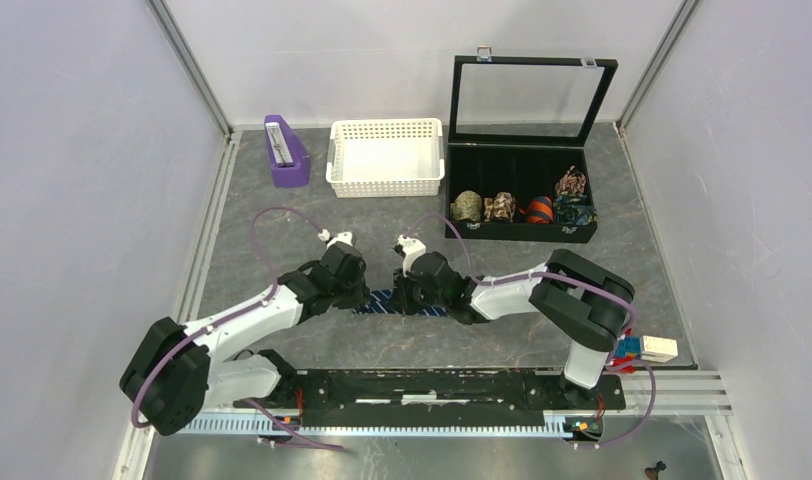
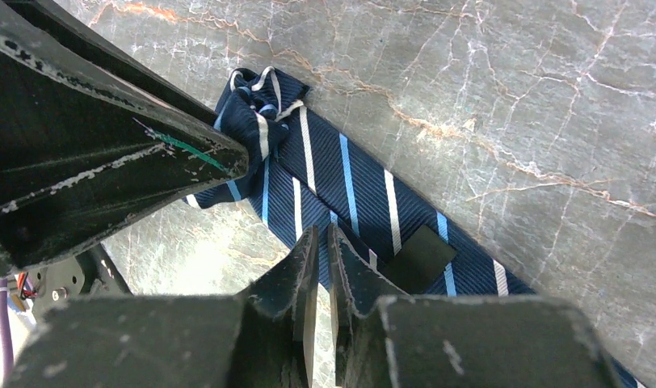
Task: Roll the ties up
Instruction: Roll the tie at the center of the board.
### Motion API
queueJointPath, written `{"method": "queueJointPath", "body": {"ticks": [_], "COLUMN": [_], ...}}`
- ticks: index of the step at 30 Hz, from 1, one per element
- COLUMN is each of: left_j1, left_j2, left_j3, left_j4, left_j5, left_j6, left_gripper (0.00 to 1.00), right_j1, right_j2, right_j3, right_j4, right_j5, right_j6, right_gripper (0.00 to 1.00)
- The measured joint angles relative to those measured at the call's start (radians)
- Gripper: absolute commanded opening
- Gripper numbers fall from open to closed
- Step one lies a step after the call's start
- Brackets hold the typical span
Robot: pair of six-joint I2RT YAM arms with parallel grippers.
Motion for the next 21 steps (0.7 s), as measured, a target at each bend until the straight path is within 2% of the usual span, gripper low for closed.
{"method": "queueJointPath", "body": {"ticks": [2,21], "left_j1": [-0.006,-0.038], "left_j2": [0.009,0.048], "left_j3": [0.011,0.05], "left_j4": [-0.004,0.005], "left_j5": [0.0,0.007], "left_j6": [0.0,0.001], "left_gripper": [0.4,0.42], "right_j1": [-0.001,-0.008], "right_j2": [0.0,0.0], "right_j3": [0.0,0.0], "right_j4": [0.0,0.001], "right_j5": [0.0,0.001], "right_j6": [0.0,-0.002], "right_gripper": [0.15,0.14]}}
